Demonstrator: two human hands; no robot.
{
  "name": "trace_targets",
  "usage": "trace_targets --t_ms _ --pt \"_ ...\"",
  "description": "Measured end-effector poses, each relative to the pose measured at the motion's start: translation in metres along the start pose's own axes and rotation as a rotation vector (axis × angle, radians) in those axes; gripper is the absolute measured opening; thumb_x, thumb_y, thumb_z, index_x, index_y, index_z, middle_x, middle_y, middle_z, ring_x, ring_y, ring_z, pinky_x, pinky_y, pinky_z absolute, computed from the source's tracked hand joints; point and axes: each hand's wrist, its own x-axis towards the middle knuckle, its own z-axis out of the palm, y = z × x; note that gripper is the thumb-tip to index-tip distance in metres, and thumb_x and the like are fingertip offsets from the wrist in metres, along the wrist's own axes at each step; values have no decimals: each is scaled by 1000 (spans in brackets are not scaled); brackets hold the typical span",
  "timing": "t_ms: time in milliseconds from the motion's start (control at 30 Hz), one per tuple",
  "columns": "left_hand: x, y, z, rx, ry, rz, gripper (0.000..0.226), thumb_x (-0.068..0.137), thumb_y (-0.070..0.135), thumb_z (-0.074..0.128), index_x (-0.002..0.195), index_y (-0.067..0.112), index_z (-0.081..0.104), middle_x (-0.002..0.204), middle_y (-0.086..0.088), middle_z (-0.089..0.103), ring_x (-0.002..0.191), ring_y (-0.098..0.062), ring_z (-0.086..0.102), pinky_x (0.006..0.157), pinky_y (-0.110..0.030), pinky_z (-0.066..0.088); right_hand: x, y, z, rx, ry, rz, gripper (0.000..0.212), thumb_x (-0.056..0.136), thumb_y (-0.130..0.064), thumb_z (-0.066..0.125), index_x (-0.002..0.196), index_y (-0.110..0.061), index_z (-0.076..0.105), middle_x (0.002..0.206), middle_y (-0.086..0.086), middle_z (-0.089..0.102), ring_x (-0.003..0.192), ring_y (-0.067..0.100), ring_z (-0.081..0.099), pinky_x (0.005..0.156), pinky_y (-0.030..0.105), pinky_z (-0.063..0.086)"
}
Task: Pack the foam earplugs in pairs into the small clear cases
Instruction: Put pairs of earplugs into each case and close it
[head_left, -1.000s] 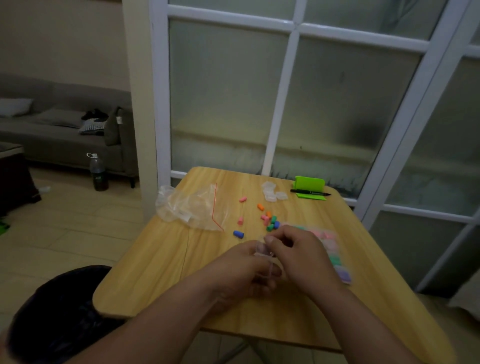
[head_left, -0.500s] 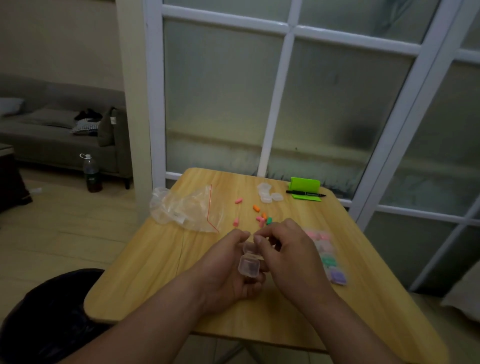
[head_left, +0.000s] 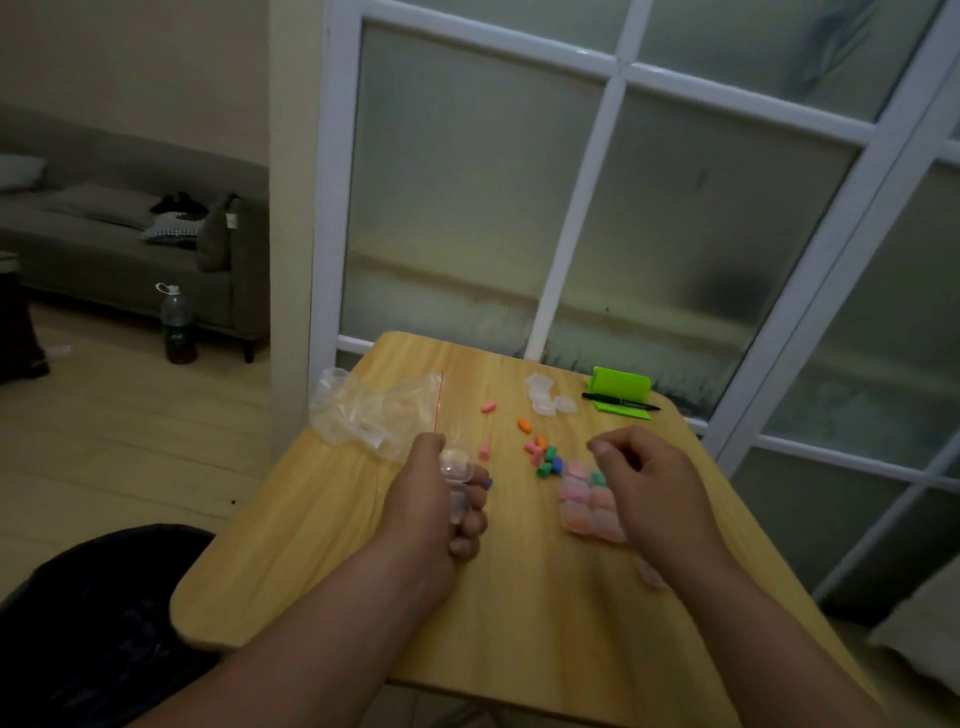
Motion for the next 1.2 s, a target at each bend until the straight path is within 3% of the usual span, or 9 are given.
trace_targets --t_ms 167,267,333,500,733,900,1000,1133,1200 --pt "3 11 -4 -112 106 69 45 100 50 41 88 12 62 59 1 50 45 -13 33 38 -19 18 45 27 9 -183 -93 26 18 102 -15 63 106 -27 75 104 -15 72 97 3 65 77 22 49" --pt "6 14 -3 -120 123 85 45 100 49 41 91 11 63 58 0 50 44 -13 33 40 -19 19 65 36 20 -319 -162 14 19 100 -14 64 107 -27 76 105 -14 72 95 2 64 71 16 45" --pt "6 14 -1 -120 120 91 45 100 49 41 91 11 63 58 0 51 44 -13 34 41 -20 19 75 41 26 -391 -194 17 20 99 -13 64 108 -27 75 107 -11 72 94 6 65 70 20 47" --pt "8 15 -1 -125 106 83 45 100 49 42 88 12 63 58 1 52 44 -12 35 39 -19 20 102 48 45 -572 -268 35 20 97 -22 66 113 -25 79 118 -6 76 109 16 67 89 32 54" --pt "11 16 0 -113 87 65 48 102 50 41 89 10 65 56 0 53 44 -12 36 39 -21 19 116 42 64 -723 -394 104 22 92 -31 68 78 -29 84 76 -9 77 75 11 70 69 34 59" --pt "12 17 3 -94 74 57 50 102 50 41 91 9 65 55 0 53 44 -12 37 36 -20 21 116 44 70 -707 -357 98 20 90 -28 71 72 -29 81 75 -9 75 74 9 68 62 32 54" --pt "10 15 5 -91 54 41 49 102 51 42 89 10 66 58 0 54 43 -11 38 36 -19 23 114 41 67 -666 -298 92 23 89 -16 69 69 -26 74 83 -6 75 80 13 68 71 38 58" --pt "8 14 7 -79 27 15 48 102 51 44 92 10 65 59 -1 54 42 -11 41 36 -19 26 111 30 54 -479 -174 60 17 93 -14 69 106 -20 77 111 0 76 103 20 68 79 31 48" --pt "8 11 9 -68 2 -8 48 102 52 44 95 10 66 60 -1 54 43 -11 41 36 -19 27 102 19 40 -372 -134 26 15 98 -17 67 108 -18 78 112 -3 76 102 16 67 80 28 44"
